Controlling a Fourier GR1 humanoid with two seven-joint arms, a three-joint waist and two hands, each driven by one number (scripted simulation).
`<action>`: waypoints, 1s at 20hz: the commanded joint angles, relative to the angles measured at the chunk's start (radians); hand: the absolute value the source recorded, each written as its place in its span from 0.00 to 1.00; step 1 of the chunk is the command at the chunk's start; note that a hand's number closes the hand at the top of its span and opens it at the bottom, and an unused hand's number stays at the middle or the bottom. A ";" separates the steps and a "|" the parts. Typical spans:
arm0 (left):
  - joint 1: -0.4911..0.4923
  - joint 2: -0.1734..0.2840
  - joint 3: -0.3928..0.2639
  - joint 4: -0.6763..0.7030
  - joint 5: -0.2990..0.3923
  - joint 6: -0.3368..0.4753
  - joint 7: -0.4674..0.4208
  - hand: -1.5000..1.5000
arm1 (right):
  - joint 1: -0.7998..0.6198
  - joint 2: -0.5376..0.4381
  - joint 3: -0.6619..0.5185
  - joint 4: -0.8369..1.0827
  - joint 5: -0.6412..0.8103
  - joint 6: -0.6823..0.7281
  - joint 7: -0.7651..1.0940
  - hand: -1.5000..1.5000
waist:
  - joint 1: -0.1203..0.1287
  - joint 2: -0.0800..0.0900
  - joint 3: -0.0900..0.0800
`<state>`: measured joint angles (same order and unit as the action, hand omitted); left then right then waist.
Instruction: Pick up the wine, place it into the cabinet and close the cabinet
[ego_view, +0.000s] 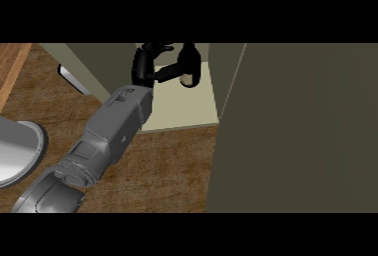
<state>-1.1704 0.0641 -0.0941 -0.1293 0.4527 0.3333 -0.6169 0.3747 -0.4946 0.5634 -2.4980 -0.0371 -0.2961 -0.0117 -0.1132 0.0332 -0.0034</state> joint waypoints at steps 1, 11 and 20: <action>-0.038 0.002 0.033 -0.028 0.027 -0.076 -0.013 1.00 | 0.052 -0.024 0.000 -0.157 -0.050 0.003 0.060 0.00 | 0.005 -0.006 0.001; -0.022 -0.062 0.037 -0.046 0.031 -0.185 -0.024 0.00 | 0.104 -0.042 -0.013 -0.201 -0.031 -0.012 0.078 0.00 | 0.052 -0.026 0.003; 0.016 -0.064 0.004 -0.137 0.055 -0.172 0.017 0.00 | 0.107 -0.035 -0.021 -0.233 -0.029 -0.021 0.119 0.00 | 0.074 -0.037 0.002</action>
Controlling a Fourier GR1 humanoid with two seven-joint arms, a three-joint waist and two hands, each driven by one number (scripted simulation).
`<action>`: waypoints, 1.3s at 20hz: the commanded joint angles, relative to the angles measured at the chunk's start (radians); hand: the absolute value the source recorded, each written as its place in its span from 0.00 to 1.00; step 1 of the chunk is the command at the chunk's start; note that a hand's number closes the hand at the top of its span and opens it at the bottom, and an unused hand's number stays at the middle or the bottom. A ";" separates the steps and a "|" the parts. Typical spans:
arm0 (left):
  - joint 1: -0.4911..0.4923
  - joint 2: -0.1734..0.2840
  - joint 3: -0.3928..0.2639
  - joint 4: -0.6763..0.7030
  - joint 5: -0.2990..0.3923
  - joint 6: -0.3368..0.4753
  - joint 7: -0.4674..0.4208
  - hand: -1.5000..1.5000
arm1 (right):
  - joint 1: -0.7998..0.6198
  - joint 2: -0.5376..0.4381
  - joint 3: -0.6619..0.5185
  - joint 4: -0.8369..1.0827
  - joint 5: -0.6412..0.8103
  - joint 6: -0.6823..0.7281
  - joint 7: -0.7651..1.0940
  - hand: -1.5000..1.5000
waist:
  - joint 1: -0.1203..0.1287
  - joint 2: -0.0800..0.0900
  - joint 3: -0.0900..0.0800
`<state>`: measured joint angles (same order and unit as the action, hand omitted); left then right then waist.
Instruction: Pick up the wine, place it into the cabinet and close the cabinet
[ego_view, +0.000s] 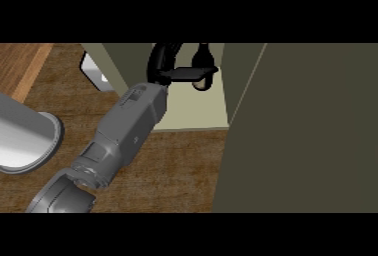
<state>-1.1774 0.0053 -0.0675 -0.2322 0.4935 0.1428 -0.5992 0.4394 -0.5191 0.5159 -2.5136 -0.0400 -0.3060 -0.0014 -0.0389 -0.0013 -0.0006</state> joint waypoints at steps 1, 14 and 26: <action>0.048 -0.005 -0.042 -0.066 0.031 -0.013 0.025 0.00 | 0.019 0.010 0.004 -0.189 -0.046 -0.025 0.110 0.00 | 0.010 -0.006 0.000; 0.332 -0.005 -0.208 -0.448 0.129 -0.077 0.115 0.00 | 0.083 -0.024 -0.035 -0.217 -0.045 -0.035 0.092 0.00 | 0.046 -0.018 0.000; 0.720 0.028 -0.365 -0.908 0.099 0.043 0.199 0.00 | 0.082 -0.061 -0.064 -0.261 -0.051 -0.031 0.127 0.00 | 0.048 -0.012 0.000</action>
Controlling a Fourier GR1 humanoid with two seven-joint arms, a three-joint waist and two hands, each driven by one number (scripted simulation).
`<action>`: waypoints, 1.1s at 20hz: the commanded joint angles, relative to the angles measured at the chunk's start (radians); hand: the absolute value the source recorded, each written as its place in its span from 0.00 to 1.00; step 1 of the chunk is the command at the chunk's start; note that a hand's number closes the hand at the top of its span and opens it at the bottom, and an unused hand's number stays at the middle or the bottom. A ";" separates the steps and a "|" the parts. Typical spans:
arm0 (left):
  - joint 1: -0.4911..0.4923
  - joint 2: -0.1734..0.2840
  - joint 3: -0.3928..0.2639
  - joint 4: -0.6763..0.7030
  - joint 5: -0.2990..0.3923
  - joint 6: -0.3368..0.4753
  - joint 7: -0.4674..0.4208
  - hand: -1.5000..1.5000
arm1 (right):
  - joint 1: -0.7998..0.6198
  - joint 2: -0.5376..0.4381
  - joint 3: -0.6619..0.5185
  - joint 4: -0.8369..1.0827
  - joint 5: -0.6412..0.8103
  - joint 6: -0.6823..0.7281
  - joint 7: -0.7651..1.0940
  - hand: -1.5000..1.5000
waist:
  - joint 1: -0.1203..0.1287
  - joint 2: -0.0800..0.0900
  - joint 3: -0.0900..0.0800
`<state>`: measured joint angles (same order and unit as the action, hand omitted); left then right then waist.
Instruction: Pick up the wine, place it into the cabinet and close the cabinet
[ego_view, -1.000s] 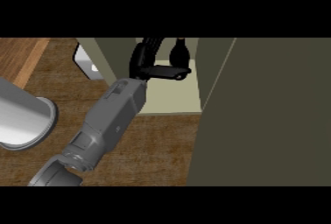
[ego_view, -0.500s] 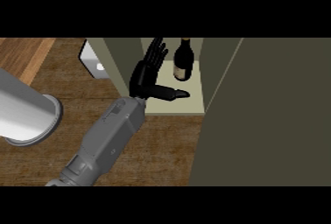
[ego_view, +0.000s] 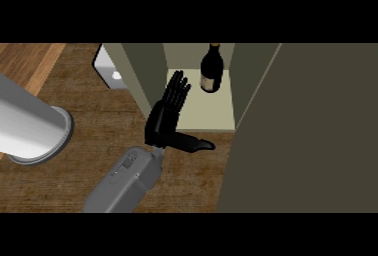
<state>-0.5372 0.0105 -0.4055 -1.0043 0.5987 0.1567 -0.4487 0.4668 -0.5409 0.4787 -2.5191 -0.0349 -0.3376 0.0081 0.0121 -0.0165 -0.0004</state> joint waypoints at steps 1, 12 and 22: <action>0.138 0.026 -0.041 -0.151 -0.008 0.006 0.025 0.00 | 0.043 -0.010 0.038 -0.231 -0.010 -0.021 0.128 0.00 | -0.004 0.005 -0.001; 0.434 0.138 -0.061 -0.499 0.027 -0.028 0.066 0.00 | 0.022 -0.075 0.000 -0.213 -0.032 0.060 0.114 0.00 | -0.012 0.011 0.000; 0.557 0.302 0.072 -0.522 0.063 -0.177 -0.035 0.00 | 0.029 -0.184 0.115 -0.138 -0.099 0.282 0.033 1.00 | -0.005 0.011 0.000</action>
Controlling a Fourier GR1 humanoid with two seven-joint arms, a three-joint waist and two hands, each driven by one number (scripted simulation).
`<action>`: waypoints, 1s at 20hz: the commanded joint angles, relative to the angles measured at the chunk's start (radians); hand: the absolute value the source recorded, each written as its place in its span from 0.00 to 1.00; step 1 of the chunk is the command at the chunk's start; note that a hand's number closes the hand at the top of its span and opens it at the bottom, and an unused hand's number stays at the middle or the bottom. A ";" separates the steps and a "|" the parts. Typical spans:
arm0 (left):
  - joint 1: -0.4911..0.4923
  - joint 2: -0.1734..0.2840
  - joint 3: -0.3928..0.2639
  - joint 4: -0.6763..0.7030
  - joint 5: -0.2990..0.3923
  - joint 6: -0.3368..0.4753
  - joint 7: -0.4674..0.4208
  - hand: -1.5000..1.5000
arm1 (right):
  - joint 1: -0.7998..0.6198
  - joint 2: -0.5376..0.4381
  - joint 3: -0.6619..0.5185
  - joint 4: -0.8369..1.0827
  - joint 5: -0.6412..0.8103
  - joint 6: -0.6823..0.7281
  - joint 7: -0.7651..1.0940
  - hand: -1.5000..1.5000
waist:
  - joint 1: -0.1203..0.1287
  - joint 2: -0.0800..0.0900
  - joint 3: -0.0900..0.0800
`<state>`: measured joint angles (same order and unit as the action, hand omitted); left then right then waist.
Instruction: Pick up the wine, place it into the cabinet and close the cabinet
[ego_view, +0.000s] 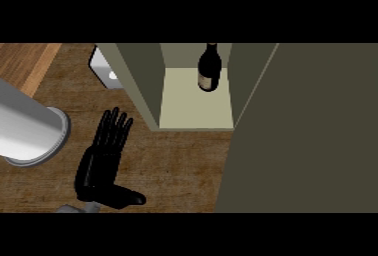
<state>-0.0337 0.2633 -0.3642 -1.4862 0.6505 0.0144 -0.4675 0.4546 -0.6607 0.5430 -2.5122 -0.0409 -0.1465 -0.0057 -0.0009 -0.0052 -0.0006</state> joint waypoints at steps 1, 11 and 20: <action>0.013 0.067 0.064 -0.020 0.013 -0.031 -0.003 0.00 | 0.017 -0.078 0.033 -0.192 -0.103 0.105 0.064 1.00 | 0.004 0.002 0.000; 0.127 0.183 0.194 -0.094 0.094 -0.125 0.005 0.00 | -0.051 -0.007 0.183 -0.211 -0.010 0.086 0.152 1.00 | 0.006 0.002 -0.001; 0.164 0.262 0.269 -0.095 0.153 -0.227 0.032 0.00 | -0.114 0.048 0.325 -0.191 0.086 0.076 0.197 1.00 | 0.001 -0.004 -0.003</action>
<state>0.1076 0.4972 -0.1200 -1.5496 0.7787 -0.1893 -0.4564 0.3516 -0.6849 0.6955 -2.5126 -0.0350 -0.0397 0.0900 0.0042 -0.0056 -0.0034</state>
